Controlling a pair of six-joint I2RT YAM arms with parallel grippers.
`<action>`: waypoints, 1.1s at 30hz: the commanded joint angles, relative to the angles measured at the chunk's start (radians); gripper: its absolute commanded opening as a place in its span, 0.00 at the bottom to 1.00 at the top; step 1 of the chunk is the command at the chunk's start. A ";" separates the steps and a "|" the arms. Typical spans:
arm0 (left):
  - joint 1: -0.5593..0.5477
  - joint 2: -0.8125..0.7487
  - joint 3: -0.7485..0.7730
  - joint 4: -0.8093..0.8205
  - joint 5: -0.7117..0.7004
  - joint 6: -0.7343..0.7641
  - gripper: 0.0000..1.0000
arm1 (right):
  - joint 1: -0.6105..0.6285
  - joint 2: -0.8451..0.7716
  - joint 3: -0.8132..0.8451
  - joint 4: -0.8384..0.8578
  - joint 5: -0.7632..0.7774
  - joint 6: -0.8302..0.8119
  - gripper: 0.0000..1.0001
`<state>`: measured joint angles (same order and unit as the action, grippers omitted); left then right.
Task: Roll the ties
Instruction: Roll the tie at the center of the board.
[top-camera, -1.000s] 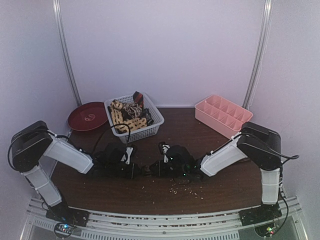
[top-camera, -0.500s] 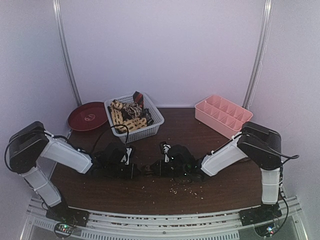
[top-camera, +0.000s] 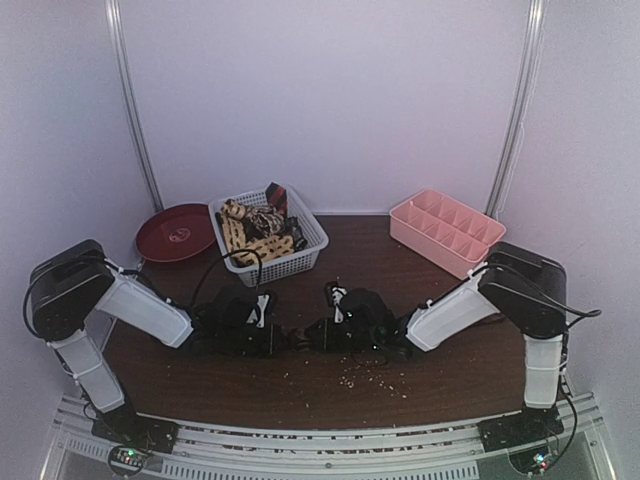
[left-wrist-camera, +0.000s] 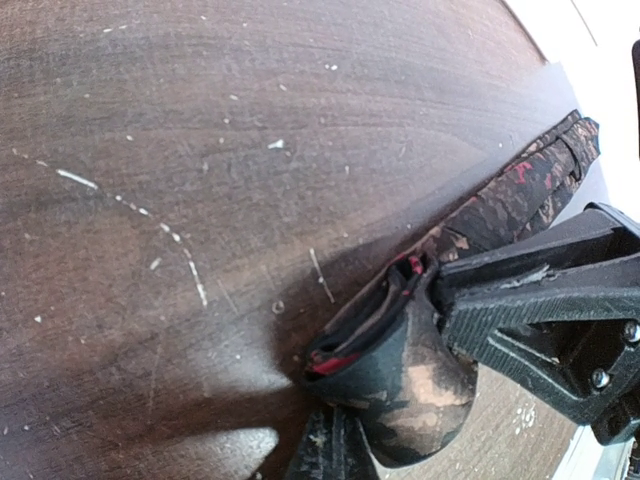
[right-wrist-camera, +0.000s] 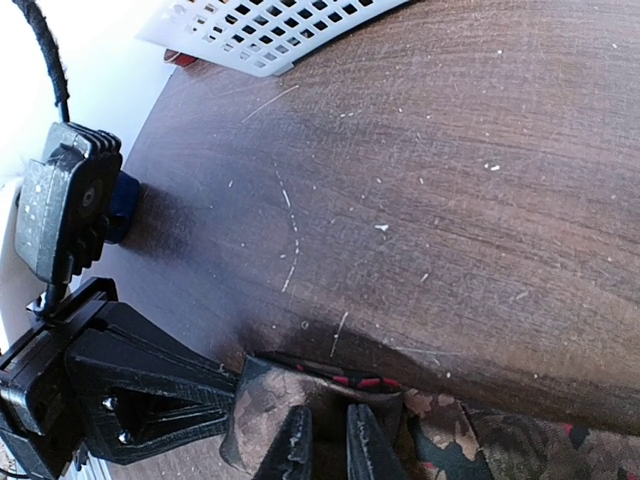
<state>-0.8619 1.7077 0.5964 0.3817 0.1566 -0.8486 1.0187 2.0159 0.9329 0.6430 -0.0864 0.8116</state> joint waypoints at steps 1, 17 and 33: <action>-0.005 0.004 -0.014 0.034 0.037 -0.004 0.00 | -0.006 -0.020 -0.036 -0.026 -0.005 0.008 0.14; -0.005 0.014 0.001 0.158 0.111 -0.013 0.00 | -0.025 -0.050 -0.101 0.059 -0.016 0.034 0.15; -0.005 0.046 0.044 0.202 0.142 -0.018 0.00 | -0.053 -0.091 -0.153 0.089 0.000 0.052 0.15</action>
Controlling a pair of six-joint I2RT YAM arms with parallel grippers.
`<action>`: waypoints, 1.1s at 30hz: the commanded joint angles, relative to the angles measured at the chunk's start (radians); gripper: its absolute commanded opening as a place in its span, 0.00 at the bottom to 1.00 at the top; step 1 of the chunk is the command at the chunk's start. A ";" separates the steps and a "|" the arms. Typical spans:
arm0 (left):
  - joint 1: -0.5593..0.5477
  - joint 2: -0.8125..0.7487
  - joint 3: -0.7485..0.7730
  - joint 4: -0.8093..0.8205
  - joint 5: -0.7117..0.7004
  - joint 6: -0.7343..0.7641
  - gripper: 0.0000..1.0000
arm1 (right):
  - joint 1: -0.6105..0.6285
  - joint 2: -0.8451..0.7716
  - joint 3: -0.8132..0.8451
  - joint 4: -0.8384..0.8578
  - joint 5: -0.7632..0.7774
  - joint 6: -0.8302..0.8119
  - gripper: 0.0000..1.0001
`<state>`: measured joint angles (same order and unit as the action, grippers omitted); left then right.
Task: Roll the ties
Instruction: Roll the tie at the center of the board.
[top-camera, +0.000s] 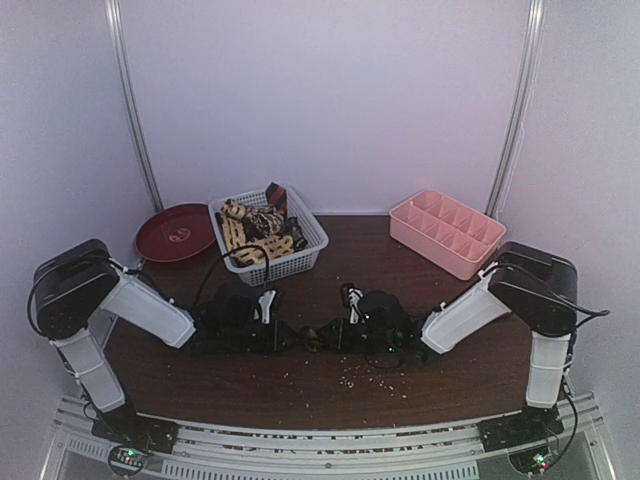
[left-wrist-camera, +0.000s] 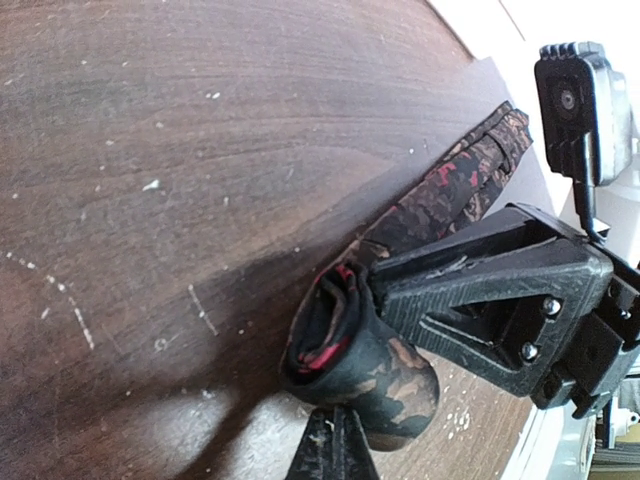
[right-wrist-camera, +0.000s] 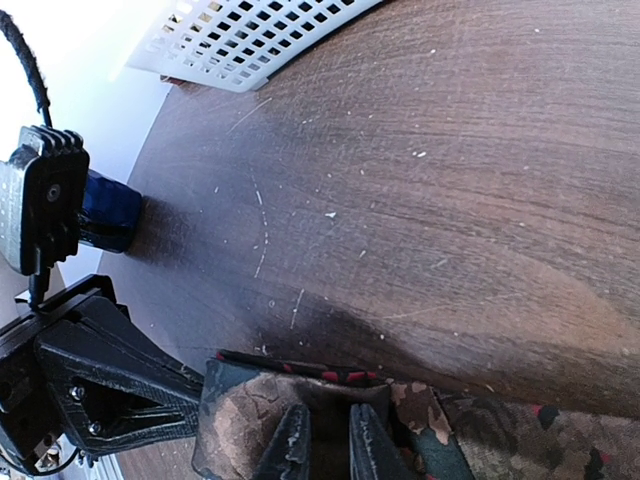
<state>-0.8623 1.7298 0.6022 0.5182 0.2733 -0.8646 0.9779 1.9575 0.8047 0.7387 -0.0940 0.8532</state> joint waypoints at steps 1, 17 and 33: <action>-0.005 0.029 0.042 0.066 0.029 -0.003 0.00 | -0.014 -0.032 -0.025 -0.005 0.002 0.010 0.15; -0.012 0.044 0.093 0.054 0.044 0.007 0.00 | -0.024 0.022 -0.012 0.107 -0.145 0.160 0.14; -0.012 0.008 0.086 -0.064 -0.055 0.048 0.00 | -0.018 -0.027 0.003 -0.031 -0.039 0.037 0.14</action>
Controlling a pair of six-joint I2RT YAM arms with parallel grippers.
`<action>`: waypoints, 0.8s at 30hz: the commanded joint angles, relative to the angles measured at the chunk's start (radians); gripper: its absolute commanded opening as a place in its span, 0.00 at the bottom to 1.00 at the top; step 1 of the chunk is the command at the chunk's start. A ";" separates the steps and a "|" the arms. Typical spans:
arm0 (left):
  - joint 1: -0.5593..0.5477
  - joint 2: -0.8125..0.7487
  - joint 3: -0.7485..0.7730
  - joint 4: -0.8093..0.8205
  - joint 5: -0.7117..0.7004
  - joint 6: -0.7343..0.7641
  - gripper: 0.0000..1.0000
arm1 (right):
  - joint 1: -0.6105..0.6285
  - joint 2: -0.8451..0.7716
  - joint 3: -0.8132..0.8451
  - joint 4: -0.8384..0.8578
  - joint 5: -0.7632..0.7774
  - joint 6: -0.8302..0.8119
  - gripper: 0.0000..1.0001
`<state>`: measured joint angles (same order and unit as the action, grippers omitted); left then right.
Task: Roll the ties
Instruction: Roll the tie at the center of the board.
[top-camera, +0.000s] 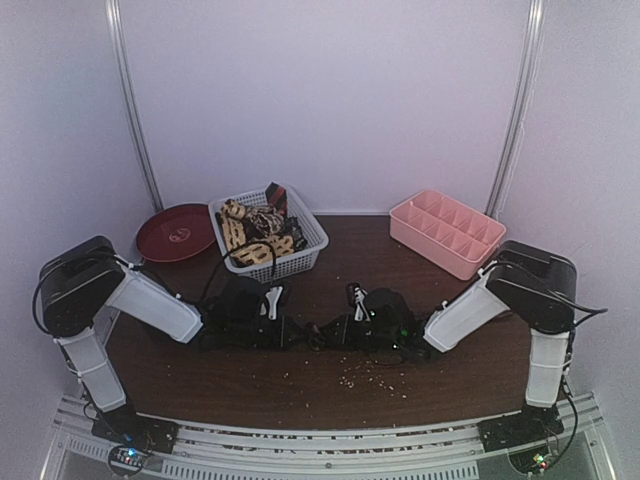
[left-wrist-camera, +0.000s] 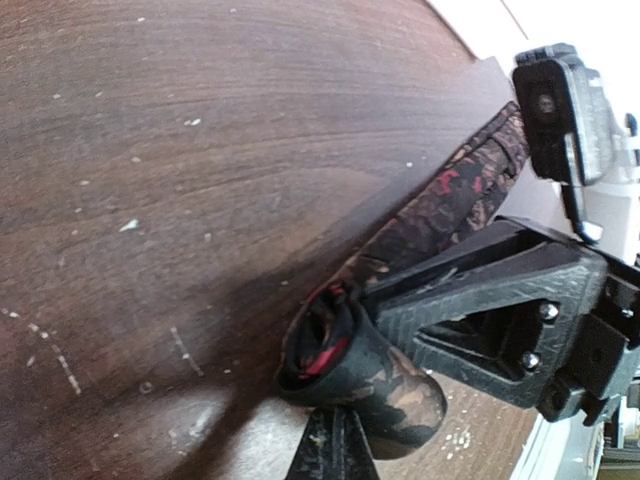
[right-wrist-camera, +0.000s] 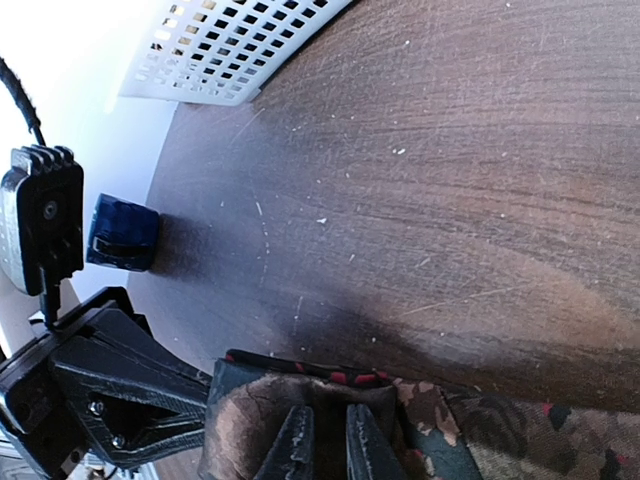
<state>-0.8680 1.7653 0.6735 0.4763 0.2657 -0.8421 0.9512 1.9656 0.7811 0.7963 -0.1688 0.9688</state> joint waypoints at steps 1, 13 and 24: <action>-0.006 -0.031 0.011 -0.033 -0.060 0.029 0.00 | 0.008 -0.047 0.038 -0.118 0.038 -0.095 0.14; -0.006 -0.040 -0.008 -0.052 -0.087 0.041 0.00 | 0.009 -0.041 0.119 -0.314 0.106 -0.184 0.17; -0.007 -0.072 -0.036 -0.109 -0.139 0.039 0.00 | 0.009 0.007 0.129 -0.318 0.078 -0.166 0.17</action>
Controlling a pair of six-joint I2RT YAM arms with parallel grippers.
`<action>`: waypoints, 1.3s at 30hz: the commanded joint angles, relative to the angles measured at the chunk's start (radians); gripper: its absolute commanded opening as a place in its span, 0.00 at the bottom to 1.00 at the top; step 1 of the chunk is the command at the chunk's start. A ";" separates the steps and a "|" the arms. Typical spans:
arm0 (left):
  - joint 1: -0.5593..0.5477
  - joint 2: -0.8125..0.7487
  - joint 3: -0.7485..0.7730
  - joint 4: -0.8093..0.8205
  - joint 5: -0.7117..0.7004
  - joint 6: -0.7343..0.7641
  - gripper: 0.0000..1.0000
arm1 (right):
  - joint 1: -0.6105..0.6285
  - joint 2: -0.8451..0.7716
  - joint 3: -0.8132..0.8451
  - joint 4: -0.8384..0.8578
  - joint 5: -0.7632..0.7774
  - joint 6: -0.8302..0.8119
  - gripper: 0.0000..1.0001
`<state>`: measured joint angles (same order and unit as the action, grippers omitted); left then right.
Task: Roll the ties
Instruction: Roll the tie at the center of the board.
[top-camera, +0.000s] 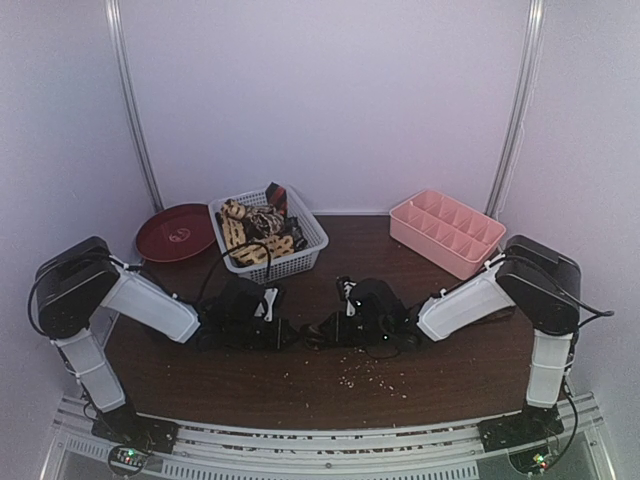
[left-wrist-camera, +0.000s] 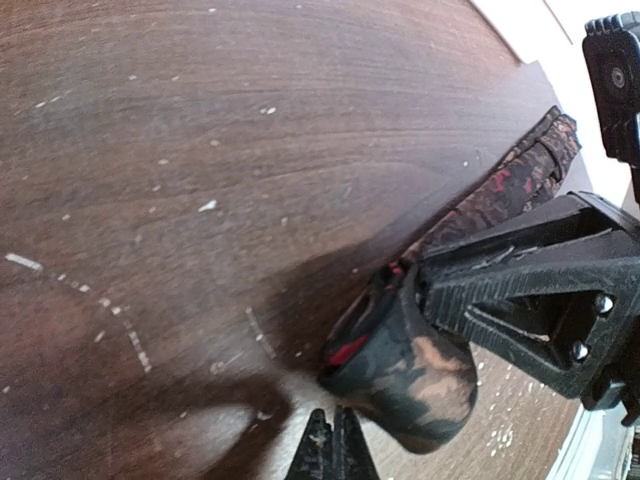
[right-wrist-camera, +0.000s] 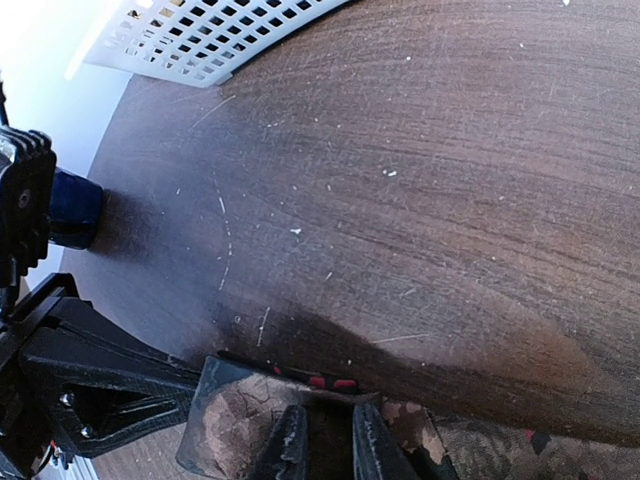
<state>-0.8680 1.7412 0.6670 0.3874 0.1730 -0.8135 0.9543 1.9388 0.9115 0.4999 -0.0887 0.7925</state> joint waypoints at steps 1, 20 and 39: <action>-0.007 -0.056 -0.034 -0.041 -0.058 0.008 0.00 | 0.005 0.034 -0.008 -0.014 -0.002 0.012 0.18; -0.043 0.060 -0.057 0.128 0.017 -0.049 0.00 | 0.012 0.040 -0.068 0.124 -0.086 0.107 0.17; -0.043 0.054 0.020 0.158 0.033 -0.008 0.00 | 0.012 0.004 -0.104 0.150 -0.065 0.077 0.16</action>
<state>-0.9100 1.7943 0.6369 0.5255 0.1989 -0.8547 0.9588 1.9564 0.8375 0.6579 -0.1471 0.8890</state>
